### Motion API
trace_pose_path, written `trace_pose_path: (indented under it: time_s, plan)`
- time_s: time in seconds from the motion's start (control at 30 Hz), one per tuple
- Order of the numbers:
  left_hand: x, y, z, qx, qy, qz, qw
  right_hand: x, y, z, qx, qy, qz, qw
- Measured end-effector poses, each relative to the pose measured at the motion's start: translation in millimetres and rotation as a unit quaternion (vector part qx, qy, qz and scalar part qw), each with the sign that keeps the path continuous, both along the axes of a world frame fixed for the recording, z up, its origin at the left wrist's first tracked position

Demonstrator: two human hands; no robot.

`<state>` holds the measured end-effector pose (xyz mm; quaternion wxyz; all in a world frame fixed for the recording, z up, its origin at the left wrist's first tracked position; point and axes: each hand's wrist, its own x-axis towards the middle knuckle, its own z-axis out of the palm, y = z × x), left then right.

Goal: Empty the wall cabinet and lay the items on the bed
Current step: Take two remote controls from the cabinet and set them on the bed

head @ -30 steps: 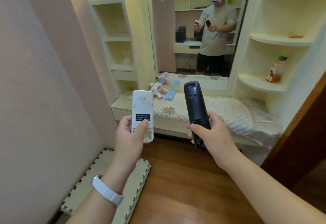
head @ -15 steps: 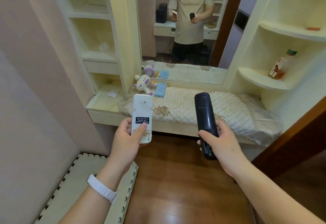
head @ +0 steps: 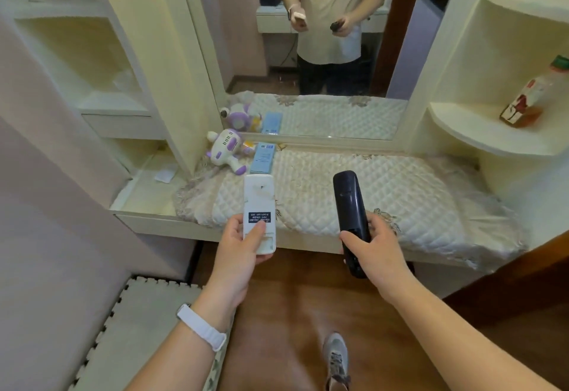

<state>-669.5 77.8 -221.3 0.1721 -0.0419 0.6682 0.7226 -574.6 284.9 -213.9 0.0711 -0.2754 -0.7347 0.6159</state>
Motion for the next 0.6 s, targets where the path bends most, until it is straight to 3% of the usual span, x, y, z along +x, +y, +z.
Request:
trace_pose_path:
  time_s: [0.3,0.6]
  plan:
    - [-67.3,85.9,-8.2,-0.055,-0.017,0.035,0.998,-88.5,101.1,-18.4,-0.029,-0.026,0.039,0.998]
    - [-129.8,128.9,-24.0,-0.115,-0.025,0.049,0.992,-150.9,132.2,-43.5,-0.042,-0.063,0.066,0.995]
